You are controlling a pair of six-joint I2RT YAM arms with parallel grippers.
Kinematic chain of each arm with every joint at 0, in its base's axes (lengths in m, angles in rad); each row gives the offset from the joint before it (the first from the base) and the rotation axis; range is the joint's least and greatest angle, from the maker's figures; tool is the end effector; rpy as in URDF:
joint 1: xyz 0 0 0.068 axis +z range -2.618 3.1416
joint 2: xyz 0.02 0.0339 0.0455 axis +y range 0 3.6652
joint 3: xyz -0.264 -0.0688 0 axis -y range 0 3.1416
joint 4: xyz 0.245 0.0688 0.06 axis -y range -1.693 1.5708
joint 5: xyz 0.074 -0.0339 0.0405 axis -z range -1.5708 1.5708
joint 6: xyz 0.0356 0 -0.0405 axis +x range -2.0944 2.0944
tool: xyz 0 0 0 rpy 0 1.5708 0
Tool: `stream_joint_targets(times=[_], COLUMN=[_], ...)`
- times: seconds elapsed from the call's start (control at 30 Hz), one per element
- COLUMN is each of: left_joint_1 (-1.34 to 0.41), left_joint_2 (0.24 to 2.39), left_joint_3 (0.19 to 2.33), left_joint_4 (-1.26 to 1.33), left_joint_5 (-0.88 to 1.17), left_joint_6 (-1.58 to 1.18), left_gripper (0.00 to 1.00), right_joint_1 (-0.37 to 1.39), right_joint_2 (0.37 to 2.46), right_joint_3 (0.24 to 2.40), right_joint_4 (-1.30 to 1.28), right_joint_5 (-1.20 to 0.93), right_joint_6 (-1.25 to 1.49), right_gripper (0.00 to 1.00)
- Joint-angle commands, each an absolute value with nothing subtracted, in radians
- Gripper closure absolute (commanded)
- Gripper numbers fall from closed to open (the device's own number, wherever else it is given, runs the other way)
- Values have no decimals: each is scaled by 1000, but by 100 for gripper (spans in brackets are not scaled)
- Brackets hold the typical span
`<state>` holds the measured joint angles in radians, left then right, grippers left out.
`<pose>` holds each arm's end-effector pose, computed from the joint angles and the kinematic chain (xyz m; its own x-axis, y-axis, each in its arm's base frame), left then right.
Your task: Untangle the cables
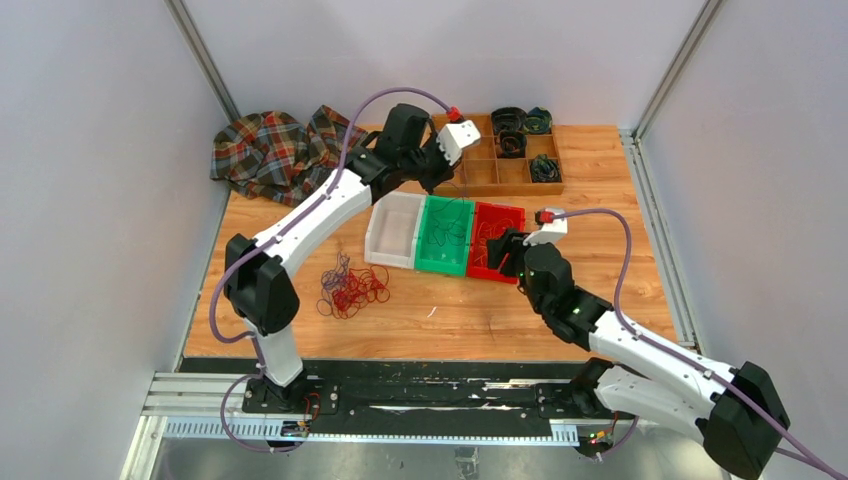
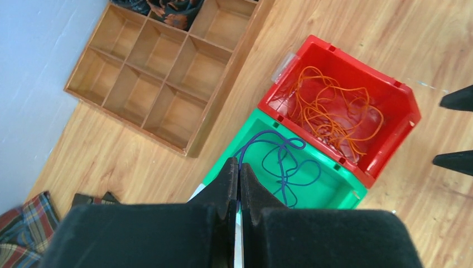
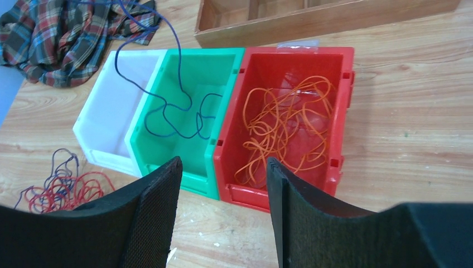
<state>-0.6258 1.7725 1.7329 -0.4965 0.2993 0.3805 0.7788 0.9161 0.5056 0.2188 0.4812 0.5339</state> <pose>0.3285 -0.2504 0.3672 -0.1002 0.5103 -0.8542 0.8642 0.4701 0.1794 0.1621 0.1368 0.2600 -0.2690 0.3683 -0.8899 -0.1886 0.8860 0.4237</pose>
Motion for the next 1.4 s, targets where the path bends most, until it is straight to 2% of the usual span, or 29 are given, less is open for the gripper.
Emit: stream_joint_targets(times=[0.0, 0.37, 0.53, 0.6, 0.67, 0.7, 0.83, 0.97, 1.0, 1.1, 1.37], left_joint_1=[-637, -644, -645, -644, -644, -644, -643, -643, -641, -622, -470], left_joint_2=[1813, 1901, 1897, 1904, 1920, 1924, 1899, 1844, 1831, 1780, 1572], left_joint_3=[1737, 1691, 1634, 1651, 1688, 1703, 1722, 1746, 1761, 1781, 1658], left_joint_4=[-406, -461, -486, -521, -578, -604, -662, -731, -760, -836, -955], left_joint_5=[275, 166, 213, 235, 245, 246, 239, 249, 253, 278, 308], left_joint_6=[367, 463, 464, 461, 463, 465, 484, 503, 509, 522, 569], left_gripper=[100, 100, 98, 84, 65, 62, 39, 10, 5, 1, 2], right_joint_1=[734, 671, 664, 664, 663, 663, 662, 662, 662, 662, 661], right_joint_2=[905, 911, 920, 915, 907, 906, 902, 905, 905, 904, 922], right_joint_3=[479, 481, 495, 504, 511, 514, 533, 549, 553, 562, 585], right_joint_4=[213, 216, 202, 190, 180, 177, 158, 150, 149, 146, 149], right_joint_5=[499, 414, 400, 400, 404, 405, 403, 400, 401, 402, 378], right_joint_6=[554, 564, 570, 568, 564, 561, 547, 532, 528, 518, 494], right_gripper=[43, 43, 43, 43, 43, 43, 43, 42, 42, 40, 37])
